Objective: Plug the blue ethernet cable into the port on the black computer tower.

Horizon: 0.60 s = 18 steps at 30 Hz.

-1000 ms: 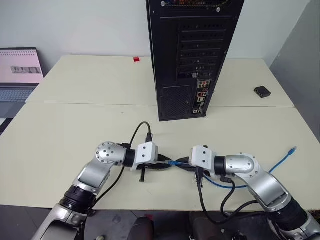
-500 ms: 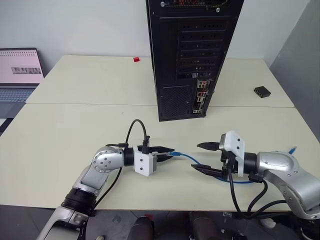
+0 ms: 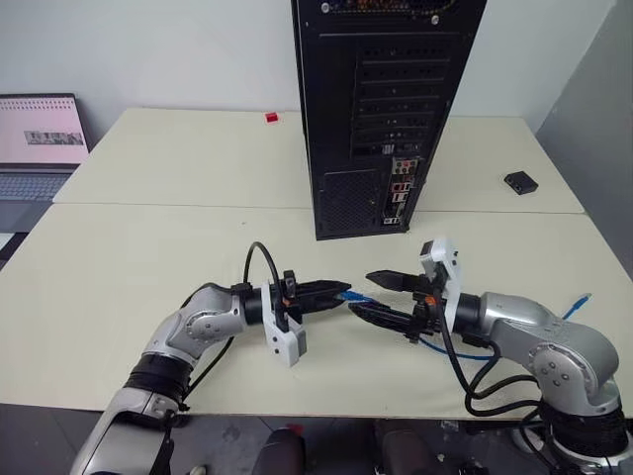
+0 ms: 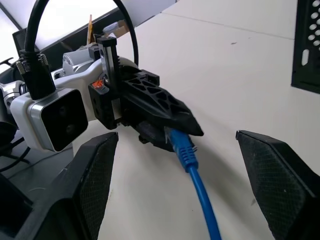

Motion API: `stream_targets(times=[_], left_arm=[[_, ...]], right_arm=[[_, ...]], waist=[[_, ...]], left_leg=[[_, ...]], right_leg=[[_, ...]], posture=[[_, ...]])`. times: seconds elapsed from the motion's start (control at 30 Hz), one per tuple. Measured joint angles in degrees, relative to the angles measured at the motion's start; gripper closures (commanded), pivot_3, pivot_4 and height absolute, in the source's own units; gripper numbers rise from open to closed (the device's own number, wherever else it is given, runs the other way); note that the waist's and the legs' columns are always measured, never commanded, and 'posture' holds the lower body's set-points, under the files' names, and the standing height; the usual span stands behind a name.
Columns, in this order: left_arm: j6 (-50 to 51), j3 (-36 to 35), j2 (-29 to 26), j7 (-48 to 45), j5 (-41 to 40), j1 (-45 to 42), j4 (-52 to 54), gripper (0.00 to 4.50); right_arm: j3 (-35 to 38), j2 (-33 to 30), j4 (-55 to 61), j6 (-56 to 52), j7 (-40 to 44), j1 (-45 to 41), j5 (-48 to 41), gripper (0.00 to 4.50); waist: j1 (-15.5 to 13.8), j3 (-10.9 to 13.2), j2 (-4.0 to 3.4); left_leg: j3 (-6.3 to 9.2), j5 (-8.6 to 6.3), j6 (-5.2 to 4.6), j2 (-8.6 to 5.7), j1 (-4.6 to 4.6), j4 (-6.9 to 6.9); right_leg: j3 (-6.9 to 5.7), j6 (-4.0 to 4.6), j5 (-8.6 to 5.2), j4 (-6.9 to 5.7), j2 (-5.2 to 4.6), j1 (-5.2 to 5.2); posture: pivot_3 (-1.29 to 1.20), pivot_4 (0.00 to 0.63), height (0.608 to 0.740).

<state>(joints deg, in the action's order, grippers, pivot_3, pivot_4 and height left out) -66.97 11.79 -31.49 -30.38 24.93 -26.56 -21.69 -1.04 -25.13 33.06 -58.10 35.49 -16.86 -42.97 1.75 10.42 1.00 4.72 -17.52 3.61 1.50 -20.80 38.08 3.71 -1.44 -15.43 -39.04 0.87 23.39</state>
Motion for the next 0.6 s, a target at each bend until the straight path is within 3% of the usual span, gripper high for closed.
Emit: stream_targets(times=[0.17,0.27,0.3,0.6], left_arm=[[0.0,0.1,-0.5,2.7,1.3,-0.2,-0.5,4.19],[0.1,0.2,-0.9,3.9,2.4,-0.2,-0.5,4.19],[0.1,0.2,-1.0,4.3,2.5,-0.2,-0.5,4.19],[0.1,1.1,-1.8,6.4,3.4,0.0,-0.4,4.19]], right_arm=[[-1.9,0.3,-1.9,0.2,-0.1,-0.2,0.2,0.51],[-2.6,0.3,-2.3,0.4,-0.1,-0.5,0.2,0.87],[-2.6,0.3,-2.5,0.6,-0.1,-0.7,0.3,1.28],[-3.1,0.5,-4.1,1.7,-0.2,-1.6,1.4,3.44]], waist=[[0.0,0.0,-0.01],[0.0,0.0,-0.01],[0.0,0.0,0.00],[0.0,0.0,-0.01]], left_leg=[[0.01,0.00,0.00,0.00,0.00,0.00],[0.01,0.00,0.00,0.00,0.00,0.00],[0.01,0.00,0.00,0.01,0.00,0.00],[0.02,0.00,0.00,0.01,0.00,0.00]], right_leg=[[-0.01,0.00,0.00,0.00,0.00,0.00],[-0.02,0.00,0.00,0.00,0.00,0.00],[-0.02,0.00,0.00,0.00,0.00,0.00],[-0.03,0.00,0.00,0.00,0.00,0.00]], posture=[[0.00,0.150,0.740],[0.00,0.150,0.740],[0.00,0.150,0.740],[0.00,0.150,0.740]])
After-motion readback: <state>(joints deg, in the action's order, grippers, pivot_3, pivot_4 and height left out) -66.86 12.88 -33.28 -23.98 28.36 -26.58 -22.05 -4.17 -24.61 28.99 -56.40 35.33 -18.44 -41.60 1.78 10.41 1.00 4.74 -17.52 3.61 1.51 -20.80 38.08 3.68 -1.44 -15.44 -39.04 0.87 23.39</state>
